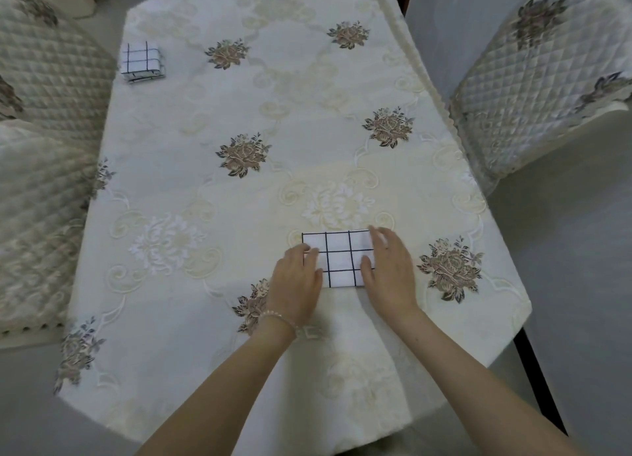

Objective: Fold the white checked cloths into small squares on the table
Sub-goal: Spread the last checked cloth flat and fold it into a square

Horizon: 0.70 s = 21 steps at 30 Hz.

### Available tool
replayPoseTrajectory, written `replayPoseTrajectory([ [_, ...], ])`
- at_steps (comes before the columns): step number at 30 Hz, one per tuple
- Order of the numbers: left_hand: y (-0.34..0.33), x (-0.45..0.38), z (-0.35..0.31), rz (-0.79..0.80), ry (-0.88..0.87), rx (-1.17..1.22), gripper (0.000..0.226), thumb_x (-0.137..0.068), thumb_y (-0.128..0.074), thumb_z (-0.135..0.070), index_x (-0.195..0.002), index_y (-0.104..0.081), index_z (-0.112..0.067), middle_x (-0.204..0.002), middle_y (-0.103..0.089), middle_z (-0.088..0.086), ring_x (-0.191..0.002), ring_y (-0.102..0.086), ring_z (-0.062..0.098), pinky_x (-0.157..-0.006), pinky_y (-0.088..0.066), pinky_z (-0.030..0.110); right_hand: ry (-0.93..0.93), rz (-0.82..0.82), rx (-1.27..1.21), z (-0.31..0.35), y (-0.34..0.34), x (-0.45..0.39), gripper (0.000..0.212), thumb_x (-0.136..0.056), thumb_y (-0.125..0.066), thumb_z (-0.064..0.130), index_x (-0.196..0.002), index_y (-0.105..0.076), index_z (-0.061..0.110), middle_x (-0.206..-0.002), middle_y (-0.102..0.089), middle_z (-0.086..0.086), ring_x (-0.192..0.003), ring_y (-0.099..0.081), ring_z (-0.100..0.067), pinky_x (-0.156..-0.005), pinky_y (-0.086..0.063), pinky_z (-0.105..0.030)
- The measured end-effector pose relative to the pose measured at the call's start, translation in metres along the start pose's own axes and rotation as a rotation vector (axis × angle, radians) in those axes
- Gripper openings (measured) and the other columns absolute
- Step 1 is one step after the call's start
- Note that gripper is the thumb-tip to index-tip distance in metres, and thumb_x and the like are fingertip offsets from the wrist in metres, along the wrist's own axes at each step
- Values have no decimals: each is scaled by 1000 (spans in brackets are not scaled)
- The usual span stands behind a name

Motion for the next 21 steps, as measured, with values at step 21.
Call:
replayPoseTrajectory([
  [21,-22,-24,16,224,392,117,69,-88,-52,-21,-146,-20,-2,-148,-26,18,-132,-27,33,-108,-24,37,11,254,200,-32,-49,-6,63,-96,-22,41,-154,-14,17,-160,-15,0,-148,-8,-15,-120,-7,-38],
])
Point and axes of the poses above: each hand's wrist, its own x-axis away from the middle knuckle, its own y-axis out of the back of the hand, z = x × y, the point moved 7 cm from there along -x, towards the middle knuckle
